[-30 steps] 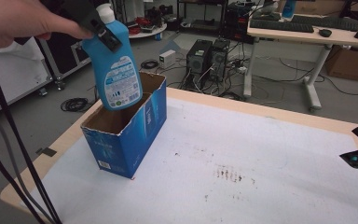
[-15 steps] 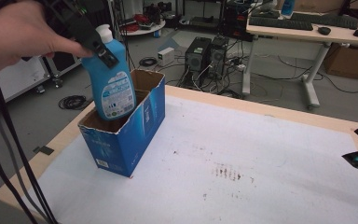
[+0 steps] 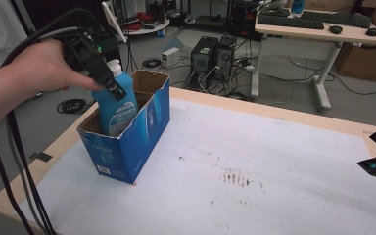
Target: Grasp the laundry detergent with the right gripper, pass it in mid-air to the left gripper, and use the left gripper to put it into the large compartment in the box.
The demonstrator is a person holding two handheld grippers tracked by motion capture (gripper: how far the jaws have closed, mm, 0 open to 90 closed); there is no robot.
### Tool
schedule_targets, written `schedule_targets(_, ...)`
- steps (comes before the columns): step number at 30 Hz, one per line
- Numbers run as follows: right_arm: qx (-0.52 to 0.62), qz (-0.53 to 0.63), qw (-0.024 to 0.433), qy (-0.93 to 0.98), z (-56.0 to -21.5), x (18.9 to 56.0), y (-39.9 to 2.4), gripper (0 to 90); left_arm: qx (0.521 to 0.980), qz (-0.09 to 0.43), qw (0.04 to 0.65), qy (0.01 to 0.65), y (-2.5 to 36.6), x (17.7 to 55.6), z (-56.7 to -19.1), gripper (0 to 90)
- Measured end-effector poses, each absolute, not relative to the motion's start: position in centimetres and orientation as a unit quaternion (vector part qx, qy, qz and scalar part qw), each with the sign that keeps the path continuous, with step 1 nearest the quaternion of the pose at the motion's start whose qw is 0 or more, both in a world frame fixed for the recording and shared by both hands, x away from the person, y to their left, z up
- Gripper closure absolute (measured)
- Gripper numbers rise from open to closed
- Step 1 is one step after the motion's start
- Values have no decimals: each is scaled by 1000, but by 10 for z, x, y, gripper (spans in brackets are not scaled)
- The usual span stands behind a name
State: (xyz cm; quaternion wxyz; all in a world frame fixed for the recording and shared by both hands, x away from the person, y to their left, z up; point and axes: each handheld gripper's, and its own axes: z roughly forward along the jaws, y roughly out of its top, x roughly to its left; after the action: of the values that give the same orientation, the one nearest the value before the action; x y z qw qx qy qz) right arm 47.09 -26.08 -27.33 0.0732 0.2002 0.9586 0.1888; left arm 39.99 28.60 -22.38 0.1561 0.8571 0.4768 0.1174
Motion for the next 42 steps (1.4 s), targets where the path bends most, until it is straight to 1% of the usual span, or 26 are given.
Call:
schedule_targets(8, 196, 185, 70, 960, -274, 471, -261, 127, 861, 106, 148, 475, 283, 401, -253, 381)
schedule_targets(14, 196, 184, 69, 961, -275, 472, -260, 127, 869, 101, 135, 466, 282, 401, -266, 381)
schedule_targets(34, 197, 178, 68, 962, -275, 470, -260, 127, 878, 96, 117, 455, 283, 403, -284, 380)
schedule_targets(42, 194, 174, 67, 963, -276, 469, -259, 127, 879, 96, 117, 452, 282, 405, -285, 379)
